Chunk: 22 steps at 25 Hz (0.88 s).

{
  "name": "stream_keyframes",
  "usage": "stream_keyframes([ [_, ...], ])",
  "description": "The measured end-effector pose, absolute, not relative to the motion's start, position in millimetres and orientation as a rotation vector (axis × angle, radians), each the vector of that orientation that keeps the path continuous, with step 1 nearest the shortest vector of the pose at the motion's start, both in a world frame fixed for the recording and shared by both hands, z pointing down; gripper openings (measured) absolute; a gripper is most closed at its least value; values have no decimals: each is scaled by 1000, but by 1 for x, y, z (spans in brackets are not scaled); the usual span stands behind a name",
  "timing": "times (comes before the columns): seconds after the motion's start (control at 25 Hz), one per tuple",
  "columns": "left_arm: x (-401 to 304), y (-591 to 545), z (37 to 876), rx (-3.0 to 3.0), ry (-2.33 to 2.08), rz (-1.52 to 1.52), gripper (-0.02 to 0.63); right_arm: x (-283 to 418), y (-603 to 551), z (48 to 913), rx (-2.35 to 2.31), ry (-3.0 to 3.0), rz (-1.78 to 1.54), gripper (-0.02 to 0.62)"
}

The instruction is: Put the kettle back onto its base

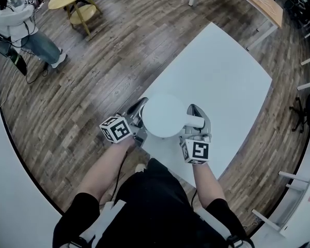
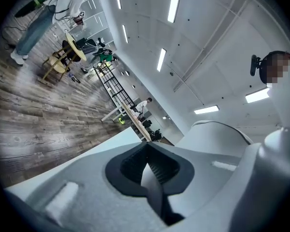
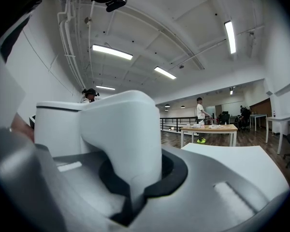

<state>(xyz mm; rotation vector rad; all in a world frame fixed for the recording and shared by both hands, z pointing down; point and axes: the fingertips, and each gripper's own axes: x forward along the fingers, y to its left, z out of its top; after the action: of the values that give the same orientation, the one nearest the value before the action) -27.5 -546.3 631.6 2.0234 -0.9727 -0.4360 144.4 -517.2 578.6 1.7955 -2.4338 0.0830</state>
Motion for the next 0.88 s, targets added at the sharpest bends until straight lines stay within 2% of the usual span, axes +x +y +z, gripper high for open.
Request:
stream_keyframes([
  [0.88, -13, -537, 628, 2083, -959, -433, -3, 155, -493, 578, 1801, -2439, 67, 5],
])
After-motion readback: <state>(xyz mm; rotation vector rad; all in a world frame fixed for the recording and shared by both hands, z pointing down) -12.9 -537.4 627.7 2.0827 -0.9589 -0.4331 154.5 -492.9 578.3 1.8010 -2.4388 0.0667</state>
